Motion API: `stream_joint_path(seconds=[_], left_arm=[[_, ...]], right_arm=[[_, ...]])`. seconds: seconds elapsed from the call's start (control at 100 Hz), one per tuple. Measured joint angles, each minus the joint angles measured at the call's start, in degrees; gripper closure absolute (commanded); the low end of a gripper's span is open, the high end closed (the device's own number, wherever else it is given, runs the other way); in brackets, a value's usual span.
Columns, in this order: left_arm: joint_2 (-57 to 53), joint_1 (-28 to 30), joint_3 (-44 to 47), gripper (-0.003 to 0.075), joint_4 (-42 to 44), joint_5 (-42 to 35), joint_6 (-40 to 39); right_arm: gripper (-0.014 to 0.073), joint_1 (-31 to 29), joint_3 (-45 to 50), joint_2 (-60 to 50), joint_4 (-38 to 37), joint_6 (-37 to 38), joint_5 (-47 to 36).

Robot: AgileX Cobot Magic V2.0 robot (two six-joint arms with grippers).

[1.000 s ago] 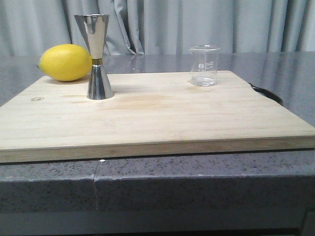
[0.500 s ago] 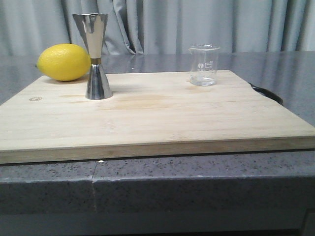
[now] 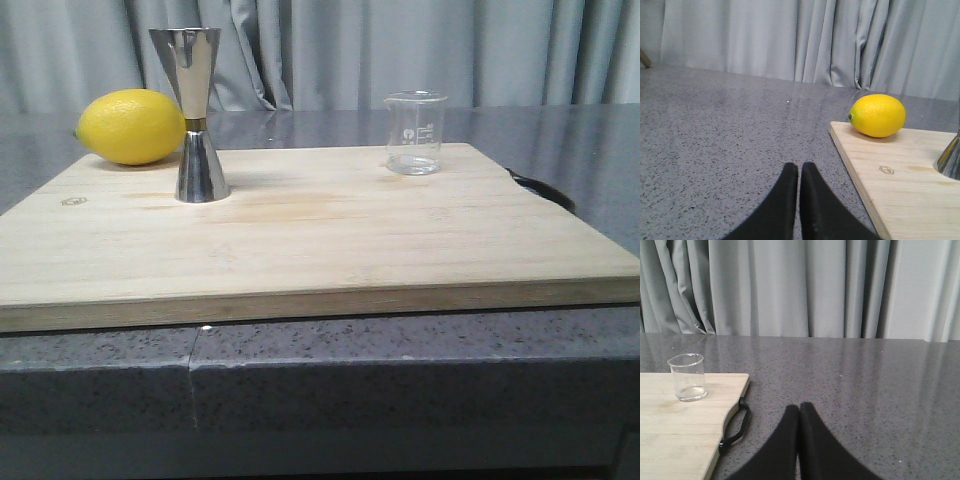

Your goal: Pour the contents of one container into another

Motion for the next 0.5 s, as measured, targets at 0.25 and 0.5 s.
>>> stream_joint_path(seconds=[0.25, 0.5], left_arm=[[0.0, 0.0, 0.0, 0.074, -0.1, 1.0, 0.0], [0.0, 0.0, 0.0, 0.0739, -0.1, 1.2, 0.0]], right_arm=[[0.0646, 0.0, 0.0, 0.0, 0.0, 0.0, 0.0], [0.0647, 0.0, 0.0, 0.0, 0.0, 0.0, 0.0]])
